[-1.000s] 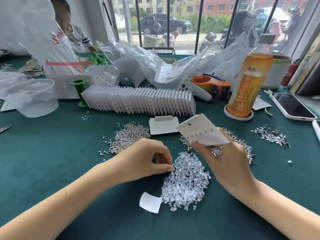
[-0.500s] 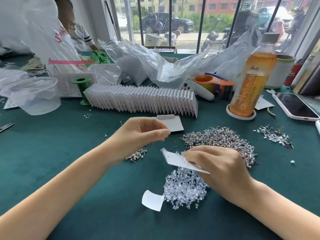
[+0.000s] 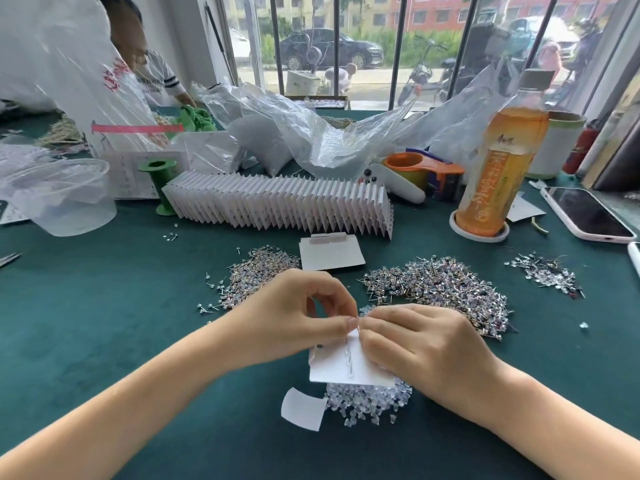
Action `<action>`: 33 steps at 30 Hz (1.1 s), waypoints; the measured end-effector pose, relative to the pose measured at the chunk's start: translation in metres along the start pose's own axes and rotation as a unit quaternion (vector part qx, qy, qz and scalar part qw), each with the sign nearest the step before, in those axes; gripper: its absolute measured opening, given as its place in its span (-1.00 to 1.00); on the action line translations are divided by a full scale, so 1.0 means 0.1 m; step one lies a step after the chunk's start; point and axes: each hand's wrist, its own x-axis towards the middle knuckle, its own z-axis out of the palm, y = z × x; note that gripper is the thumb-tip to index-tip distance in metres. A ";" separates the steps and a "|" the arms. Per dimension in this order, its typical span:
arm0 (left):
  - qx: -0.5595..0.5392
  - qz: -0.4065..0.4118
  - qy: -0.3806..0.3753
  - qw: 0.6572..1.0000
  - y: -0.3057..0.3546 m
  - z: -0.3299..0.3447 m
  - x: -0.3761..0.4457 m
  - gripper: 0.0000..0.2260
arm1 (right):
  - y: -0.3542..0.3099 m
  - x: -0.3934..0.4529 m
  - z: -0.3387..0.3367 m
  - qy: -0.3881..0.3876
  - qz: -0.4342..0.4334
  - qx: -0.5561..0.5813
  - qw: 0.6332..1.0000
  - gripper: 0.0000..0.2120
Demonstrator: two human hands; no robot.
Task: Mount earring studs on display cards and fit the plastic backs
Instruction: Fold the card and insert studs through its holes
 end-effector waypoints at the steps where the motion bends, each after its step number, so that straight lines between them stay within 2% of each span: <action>1: -0.003 -0.001 0.001 1.000 0.00 0.00 0.00 -0.95 | 0.00 0.00 0.00 -0.003 0.002 0.001 1.000 -0.81; 11: 0.025 0.010 -0.020 0.999 0.02 0.01 0.00 -0.98 | 0.01 0.00 0.00 -0.013 0.014 0.007 1.000 -0.79; 20: 0.038 0.004 -0.006 0.999 0.02 0.03 -0.02 -0.97 | 0.00 0.00 0.00 -0.009 0.023 0.017 1.000 -0.75; 33: 0.080 0.035 0.004 0.996 0.02 0.06 -0.03 -0.95 | 0.01 -0.01 0.03 -0.006 0.022 0.025 0.999 -0.73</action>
